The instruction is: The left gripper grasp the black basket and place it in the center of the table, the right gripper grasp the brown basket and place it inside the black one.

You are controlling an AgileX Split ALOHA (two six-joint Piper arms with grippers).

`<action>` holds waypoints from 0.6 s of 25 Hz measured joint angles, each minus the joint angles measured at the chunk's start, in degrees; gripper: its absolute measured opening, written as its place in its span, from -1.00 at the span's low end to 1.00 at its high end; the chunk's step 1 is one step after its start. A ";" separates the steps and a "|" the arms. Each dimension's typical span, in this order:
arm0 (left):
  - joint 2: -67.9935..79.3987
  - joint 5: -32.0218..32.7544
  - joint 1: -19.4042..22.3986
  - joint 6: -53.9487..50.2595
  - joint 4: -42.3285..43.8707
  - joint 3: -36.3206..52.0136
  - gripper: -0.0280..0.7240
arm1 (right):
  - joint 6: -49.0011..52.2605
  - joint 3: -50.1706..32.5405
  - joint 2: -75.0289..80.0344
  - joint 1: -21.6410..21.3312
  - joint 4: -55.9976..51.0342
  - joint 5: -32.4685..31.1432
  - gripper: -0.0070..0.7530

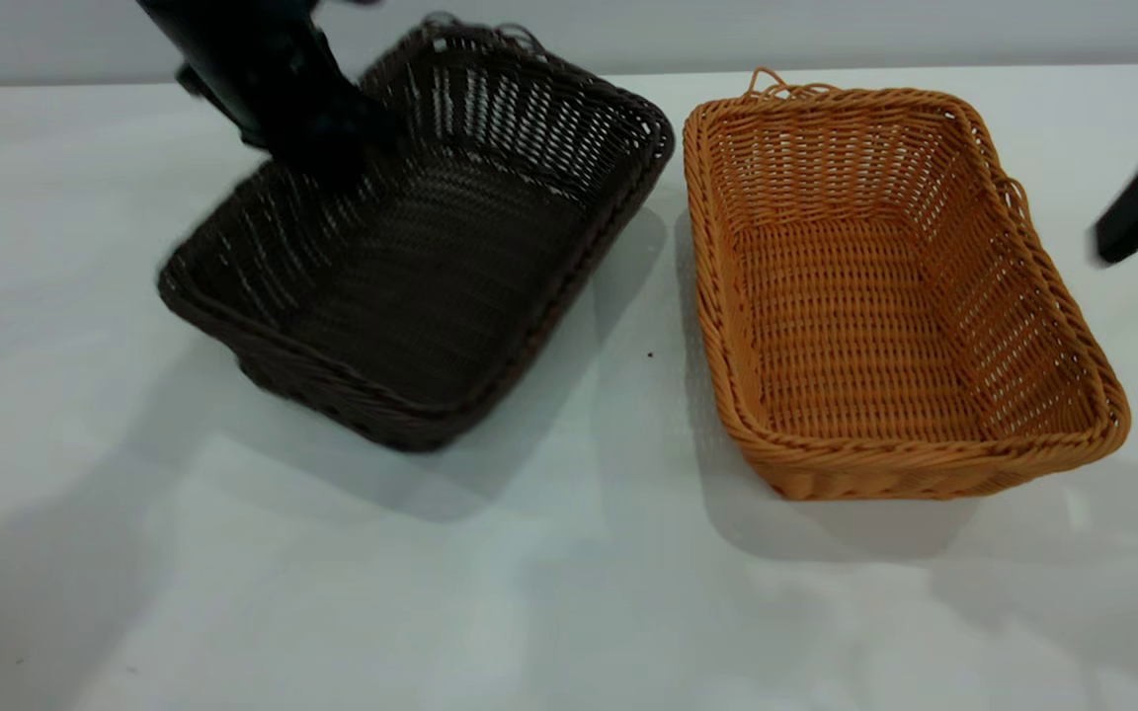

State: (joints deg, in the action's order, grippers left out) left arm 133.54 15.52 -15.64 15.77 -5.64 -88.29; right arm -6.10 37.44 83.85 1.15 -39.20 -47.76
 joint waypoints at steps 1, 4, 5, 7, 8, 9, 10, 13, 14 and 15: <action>-1.06 0.05 0.77 0.50 0.45 -0.14 -0.72 | 0.01 0.07 2.02 1.02 -1.20 0.32 0.50; -5.36 -0.71 3.73 1.39 1.03 -0.26 -0.72 | 1.04 0.25 7.74 4.27 -5.87 1.45 0.50; -6.44 -0.93 4.75 1.55 1.03 -0.32 -0.72 | 1.31 0.32 9.69 4.78 -7.90 1.90 0.50; -8.46 -1.42 6.06 2.55 1.08 -0.36 -0.72 | 1.60 0.37 12.99 5.46 -12.25 3.25 0.50; -9.00 -1.47 6.40 2.91 1.08 -0.36 -0.72 | 1.82 0.37 14.68 5.56 -14.65 4.05 0.50; -9.27 -1.47 6.67 3.10 1.10 -0.36 -0.72 | 2.04 0.37 16.29 5.63 -17.00 4.85 0.50; -9.41 -1.47 6.80 3.21 1.10 -0.36 -0.72 | 2.37 0.43 17.58 5.63 -19.10 6.04 0.50; -9.41 -1.35 6.85 3.97 1.10 -0.36 -0.72 | 3.33 0.43 22.19 5.63 -23.04 10.18 0.50; -9.41 -1.30 6.85 4.21 1.15 -0.36 -0.72 | 3.97 0.50 23.53 5.63 -23.64 11.15 0.50; -9.41 -1.35 6.85 4.35 1.15 -0.36 -0.72 | 4.28 0.65 25.16 5.63 -23.79 12.00 0.50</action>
State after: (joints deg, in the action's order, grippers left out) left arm 124.13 14.17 -8.79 20.12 -4.49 -88.65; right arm -1.82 38.09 109.01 6.77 -62.99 -35.77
